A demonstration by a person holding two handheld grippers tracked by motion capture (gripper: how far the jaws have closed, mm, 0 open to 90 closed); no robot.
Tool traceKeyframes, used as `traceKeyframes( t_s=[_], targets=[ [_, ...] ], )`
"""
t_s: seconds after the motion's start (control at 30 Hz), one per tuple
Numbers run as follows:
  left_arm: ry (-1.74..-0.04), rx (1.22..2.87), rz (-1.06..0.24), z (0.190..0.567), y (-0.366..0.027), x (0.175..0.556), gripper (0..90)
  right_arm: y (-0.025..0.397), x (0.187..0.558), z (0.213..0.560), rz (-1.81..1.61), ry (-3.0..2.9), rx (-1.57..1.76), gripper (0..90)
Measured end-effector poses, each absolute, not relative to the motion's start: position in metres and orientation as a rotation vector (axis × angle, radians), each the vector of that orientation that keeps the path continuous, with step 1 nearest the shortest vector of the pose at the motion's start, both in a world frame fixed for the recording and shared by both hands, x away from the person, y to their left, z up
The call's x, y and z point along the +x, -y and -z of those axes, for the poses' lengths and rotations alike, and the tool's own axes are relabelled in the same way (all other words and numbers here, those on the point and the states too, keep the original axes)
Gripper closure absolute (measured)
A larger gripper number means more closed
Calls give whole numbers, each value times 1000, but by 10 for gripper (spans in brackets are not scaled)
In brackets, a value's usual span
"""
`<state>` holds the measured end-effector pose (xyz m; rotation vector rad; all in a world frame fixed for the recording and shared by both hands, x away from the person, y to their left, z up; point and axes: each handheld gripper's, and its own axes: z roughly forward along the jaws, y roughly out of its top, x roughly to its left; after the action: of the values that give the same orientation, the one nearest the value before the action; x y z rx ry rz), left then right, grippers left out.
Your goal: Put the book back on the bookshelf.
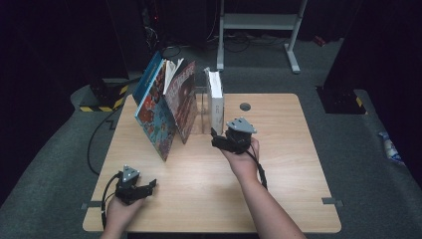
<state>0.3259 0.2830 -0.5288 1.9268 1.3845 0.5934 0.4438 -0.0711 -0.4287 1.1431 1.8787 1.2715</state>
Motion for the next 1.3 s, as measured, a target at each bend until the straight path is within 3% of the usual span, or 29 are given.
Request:
traceKeyframes(
  t_s=[0.83,1.3],
  targets=[
    [-1360,1937,-579,529,-282,325,233,163,393,457,-1221,-1867,1203,97],
    [-1352,1946,-578,529,-282,326,231,245,361,522,-950,-2011,1414,115]
  ],
)
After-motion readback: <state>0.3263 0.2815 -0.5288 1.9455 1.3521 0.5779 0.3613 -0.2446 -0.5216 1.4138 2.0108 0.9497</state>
